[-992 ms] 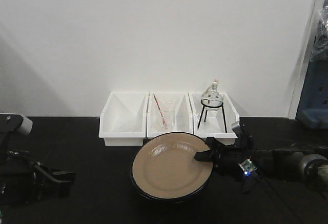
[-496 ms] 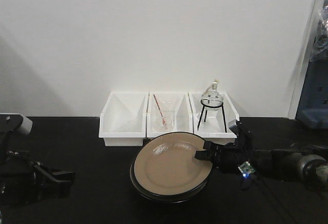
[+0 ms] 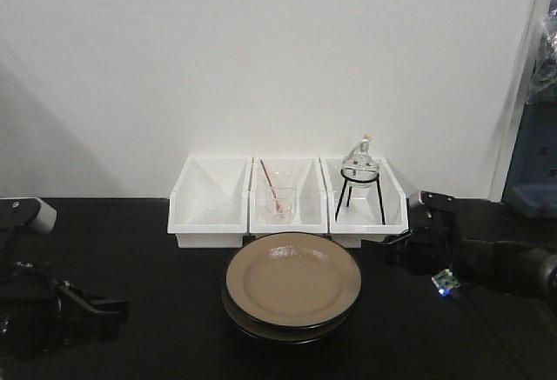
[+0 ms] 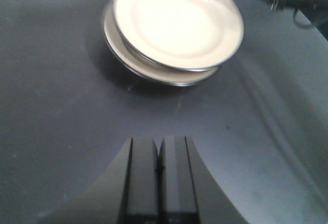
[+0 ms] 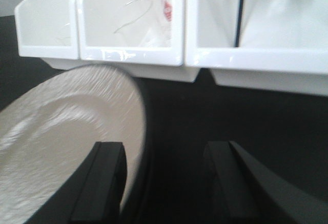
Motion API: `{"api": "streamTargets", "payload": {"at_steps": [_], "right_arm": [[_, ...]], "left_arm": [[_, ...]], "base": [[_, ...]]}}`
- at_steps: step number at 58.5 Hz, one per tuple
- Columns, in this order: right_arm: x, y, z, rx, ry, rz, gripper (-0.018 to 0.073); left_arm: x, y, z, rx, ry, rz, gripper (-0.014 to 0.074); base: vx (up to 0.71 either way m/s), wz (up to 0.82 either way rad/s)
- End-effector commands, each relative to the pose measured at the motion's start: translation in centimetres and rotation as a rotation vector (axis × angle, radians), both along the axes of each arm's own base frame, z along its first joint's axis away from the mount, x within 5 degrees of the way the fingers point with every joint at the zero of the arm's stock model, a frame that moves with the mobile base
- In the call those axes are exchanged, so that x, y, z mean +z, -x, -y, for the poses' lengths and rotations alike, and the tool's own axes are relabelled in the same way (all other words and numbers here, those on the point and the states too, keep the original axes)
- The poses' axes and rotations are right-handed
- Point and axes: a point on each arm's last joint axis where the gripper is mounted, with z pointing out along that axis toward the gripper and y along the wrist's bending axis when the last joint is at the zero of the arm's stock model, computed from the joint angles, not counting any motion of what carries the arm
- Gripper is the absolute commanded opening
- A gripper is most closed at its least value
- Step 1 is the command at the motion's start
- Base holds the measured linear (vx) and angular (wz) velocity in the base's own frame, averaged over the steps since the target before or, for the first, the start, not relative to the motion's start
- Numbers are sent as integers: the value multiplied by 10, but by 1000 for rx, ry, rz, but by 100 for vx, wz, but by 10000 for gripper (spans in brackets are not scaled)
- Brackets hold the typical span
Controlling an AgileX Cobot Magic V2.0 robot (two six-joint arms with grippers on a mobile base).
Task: Arrange circular plates on left workspace
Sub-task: 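Release the plate and retract the right gripper away from the stack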
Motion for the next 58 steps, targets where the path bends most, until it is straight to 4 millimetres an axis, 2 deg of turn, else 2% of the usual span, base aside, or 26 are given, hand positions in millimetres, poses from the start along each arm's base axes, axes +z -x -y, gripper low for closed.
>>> {"api": "streamTargets", "payload": {"at_steps": [1,10,15,20,25,30,34,40,46,54,58], "right_arm": [[55,1,11,-17,-22,138,421],[70,4,37,-70,-27,154,383],[86,10,52,-95,-1,160,311],[105,19,62,-100,51,163,221],[127,32,67,-100,108,147,113],[152,50,67,-111,152,98,-10],[170,65,63,-134,166,35,-9],[186,88,54,-143,274,-69,-1],[197,110,44,-152,413,-136,-1],[207,144,27,-192,531,-62,-1],[202,161,21,-204,531,-18,-1]], "left_arm": [[16,5,1,2,48,34,-1],[4,9,4,-59,23,-83,-1],[-11,5,2,-33,-26,-201,-1],[-36,-5,-6,28,-153,-329,-1],[-66,-20,-21,118,-362,-425,-1],[-86,-37,-36,215,-551,-415,-1],[-93,-51,-44,296,-634,-349,0],[-85,-63,-47,391,-606,-204,0],[-66,-66,-41,440,-455,-70,0],[-24,-58,-32,422,-238,139,0],[0,-49,-29,413,-131,240,0]], "base": [[0,0],[0,0],[0,0],[0,0],[0,0],[0,0],[0,0],[0,0],[0,0],[0,0],[0,0]]}}
